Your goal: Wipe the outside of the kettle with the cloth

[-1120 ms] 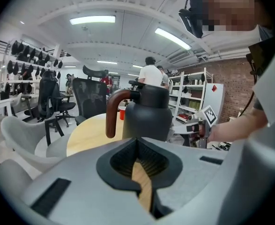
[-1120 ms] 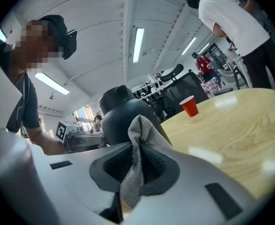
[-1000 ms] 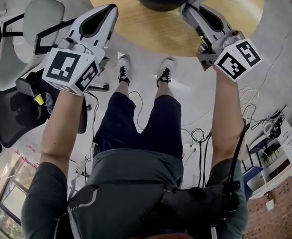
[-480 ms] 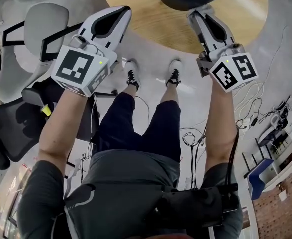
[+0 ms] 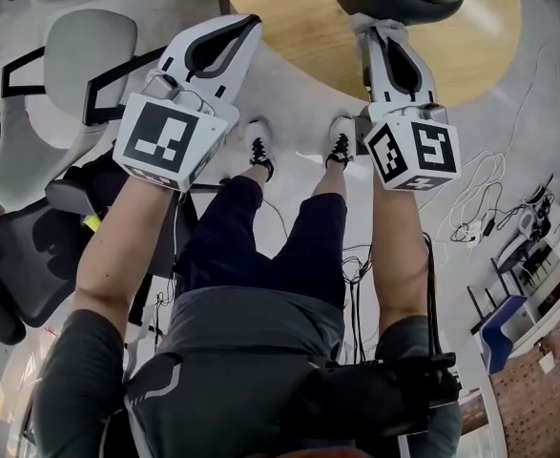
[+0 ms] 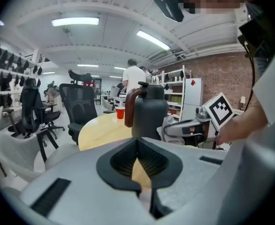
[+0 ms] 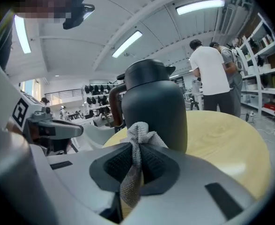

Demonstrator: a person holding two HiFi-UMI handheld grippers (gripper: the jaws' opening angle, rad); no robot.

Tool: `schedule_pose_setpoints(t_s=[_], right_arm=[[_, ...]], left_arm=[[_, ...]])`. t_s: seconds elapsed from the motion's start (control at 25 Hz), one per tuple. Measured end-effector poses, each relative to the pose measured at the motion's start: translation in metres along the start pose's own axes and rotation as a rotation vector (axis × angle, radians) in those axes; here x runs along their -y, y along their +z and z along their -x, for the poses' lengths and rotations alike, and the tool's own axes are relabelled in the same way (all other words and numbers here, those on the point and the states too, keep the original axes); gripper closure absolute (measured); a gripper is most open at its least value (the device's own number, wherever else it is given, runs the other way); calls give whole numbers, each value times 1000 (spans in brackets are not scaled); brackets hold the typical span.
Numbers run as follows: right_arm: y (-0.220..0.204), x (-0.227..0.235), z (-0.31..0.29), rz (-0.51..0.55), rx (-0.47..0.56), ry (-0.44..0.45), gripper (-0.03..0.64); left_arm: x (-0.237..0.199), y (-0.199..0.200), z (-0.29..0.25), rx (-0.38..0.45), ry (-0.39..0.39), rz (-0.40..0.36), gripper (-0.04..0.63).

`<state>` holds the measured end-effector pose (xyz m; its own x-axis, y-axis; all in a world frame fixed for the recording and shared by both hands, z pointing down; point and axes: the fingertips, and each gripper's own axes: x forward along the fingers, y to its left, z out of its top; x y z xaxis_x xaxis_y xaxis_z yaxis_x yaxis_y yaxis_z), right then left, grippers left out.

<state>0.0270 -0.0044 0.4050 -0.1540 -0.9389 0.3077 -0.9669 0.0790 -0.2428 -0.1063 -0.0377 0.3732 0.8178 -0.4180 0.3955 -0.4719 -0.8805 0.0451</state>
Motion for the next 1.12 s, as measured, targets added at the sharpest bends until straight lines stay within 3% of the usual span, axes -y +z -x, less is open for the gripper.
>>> schedule_pose_setpoints(t_s=[0.16,0.56,1.0,1.12], right_arm=[[-5,-7,-16,-25,-4,-100,566],[20,-38,-68,-59,69,-230,566],[30,-48,-80,-46,94,-231,566],[24,-53,-70,-25,50,-211,566]], left_arm=[[-1,-7,8,-17,-17,39,586],[-17,-23,44,-28,-4,92,585],[-28,-30,54,-13,17,148,585],[-30,-23,56,-6,26,165,584]])
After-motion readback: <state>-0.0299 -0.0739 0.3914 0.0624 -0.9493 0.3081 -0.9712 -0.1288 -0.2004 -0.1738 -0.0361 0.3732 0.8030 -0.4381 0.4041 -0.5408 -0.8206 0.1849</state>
